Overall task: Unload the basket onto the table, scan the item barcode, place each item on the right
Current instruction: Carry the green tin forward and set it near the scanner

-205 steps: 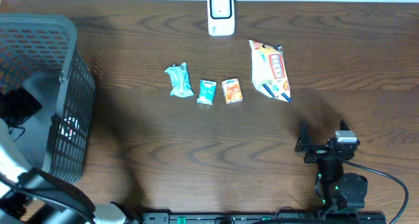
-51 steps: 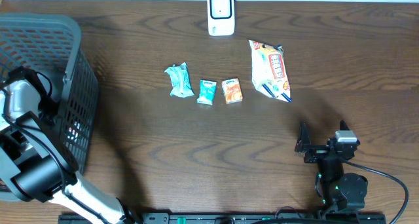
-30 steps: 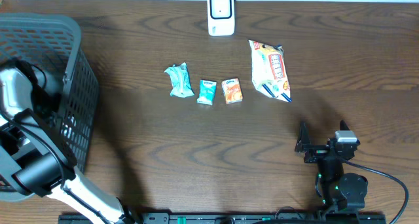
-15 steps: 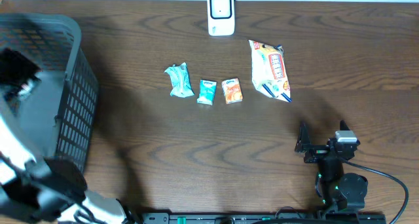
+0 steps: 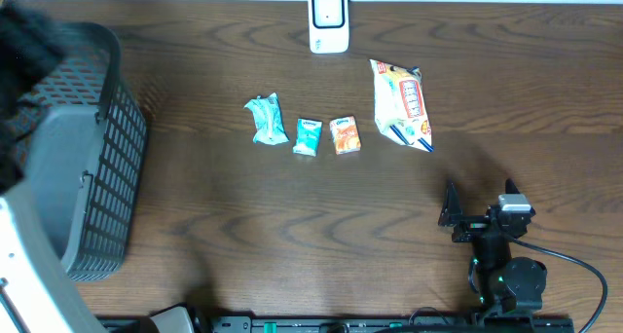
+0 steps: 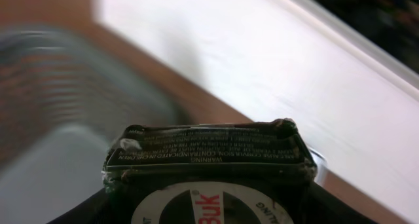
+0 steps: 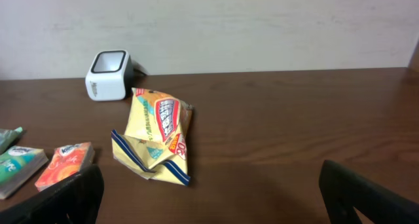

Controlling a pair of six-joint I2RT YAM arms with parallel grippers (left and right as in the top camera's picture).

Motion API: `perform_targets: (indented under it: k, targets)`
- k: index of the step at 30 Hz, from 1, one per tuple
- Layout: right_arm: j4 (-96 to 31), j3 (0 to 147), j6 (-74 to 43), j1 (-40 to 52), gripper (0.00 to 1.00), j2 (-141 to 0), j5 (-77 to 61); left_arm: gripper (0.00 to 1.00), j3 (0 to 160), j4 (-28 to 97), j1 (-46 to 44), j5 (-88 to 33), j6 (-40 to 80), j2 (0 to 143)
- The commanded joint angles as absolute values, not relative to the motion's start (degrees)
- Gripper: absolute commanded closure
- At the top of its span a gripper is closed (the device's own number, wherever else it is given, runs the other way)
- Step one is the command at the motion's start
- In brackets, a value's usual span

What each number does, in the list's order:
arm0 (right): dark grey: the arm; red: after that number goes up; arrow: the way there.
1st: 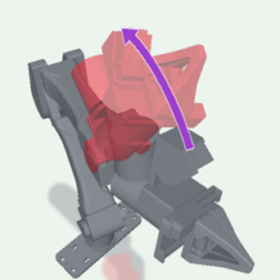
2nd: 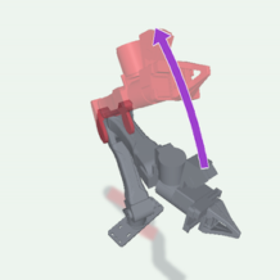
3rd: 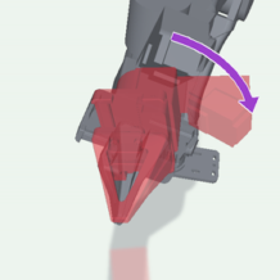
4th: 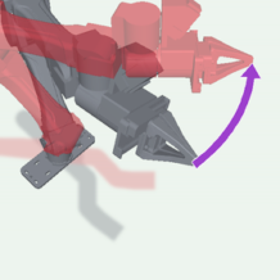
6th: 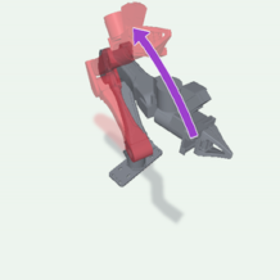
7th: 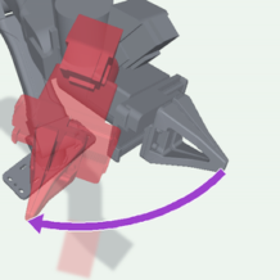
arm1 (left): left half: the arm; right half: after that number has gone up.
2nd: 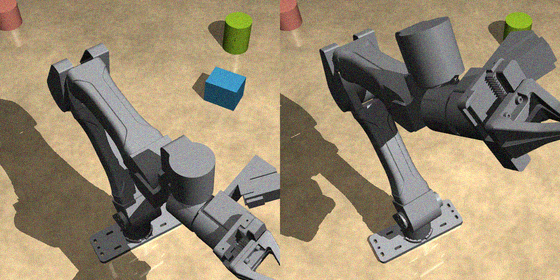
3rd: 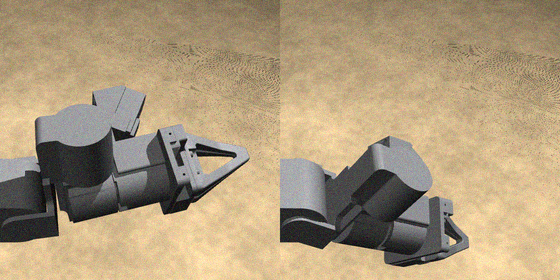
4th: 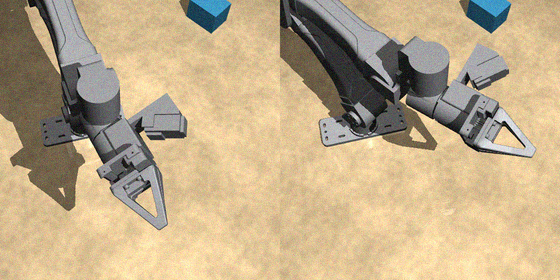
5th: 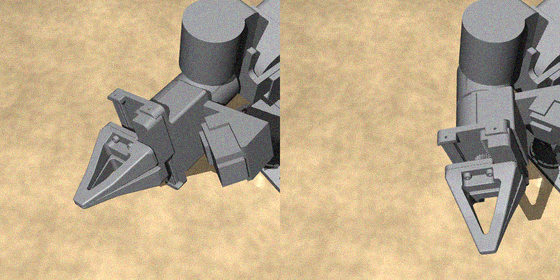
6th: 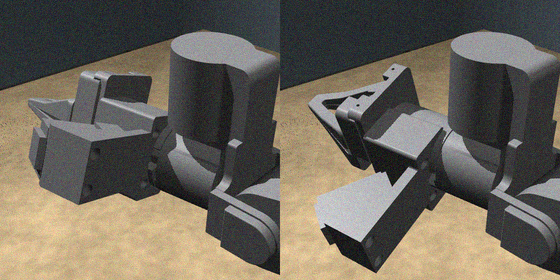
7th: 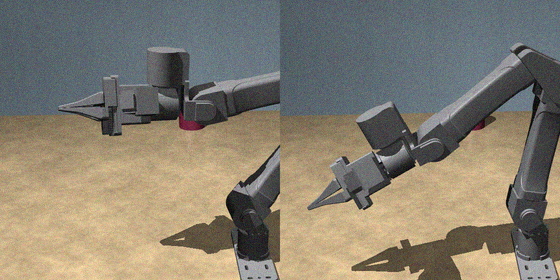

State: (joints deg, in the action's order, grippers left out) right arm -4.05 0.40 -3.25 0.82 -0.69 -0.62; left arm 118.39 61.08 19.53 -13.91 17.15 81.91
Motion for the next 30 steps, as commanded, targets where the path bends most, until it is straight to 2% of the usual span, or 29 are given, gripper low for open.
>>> perform_targets:
  k: [1,7,11,18,30]
  targets:
    - [-4.32,0.3,-3.36,0.45,0.01,-0.49,-0.54,0.32,119.11,60.51,10.33,-16.47,17.89,83.72]
    - [-4.32,0.3,-3.33,0.45,0.01,-0.49,-0.54,0.32,119.11,60.6,-4.86,-15.35,17.65,91.13]
    - [-4.32,0.3,-3.33,0.45,0.01,-0.49,-0.54,0.32,119.11,60.73,-11.88,-15.35,17.67,98.56]
    - [-4.32,0.3,-3.33,0.45,0.01,-0.49,-0.54,0.32,119.11,59.92,-19.77,-15.35,17.69,112.18]
    - [-4.32,0.3,-3.36,0.45,0.01,-0.49,-0.54,0.31,119.11,47.27,-27.68,-15.38,17.96,129.01]
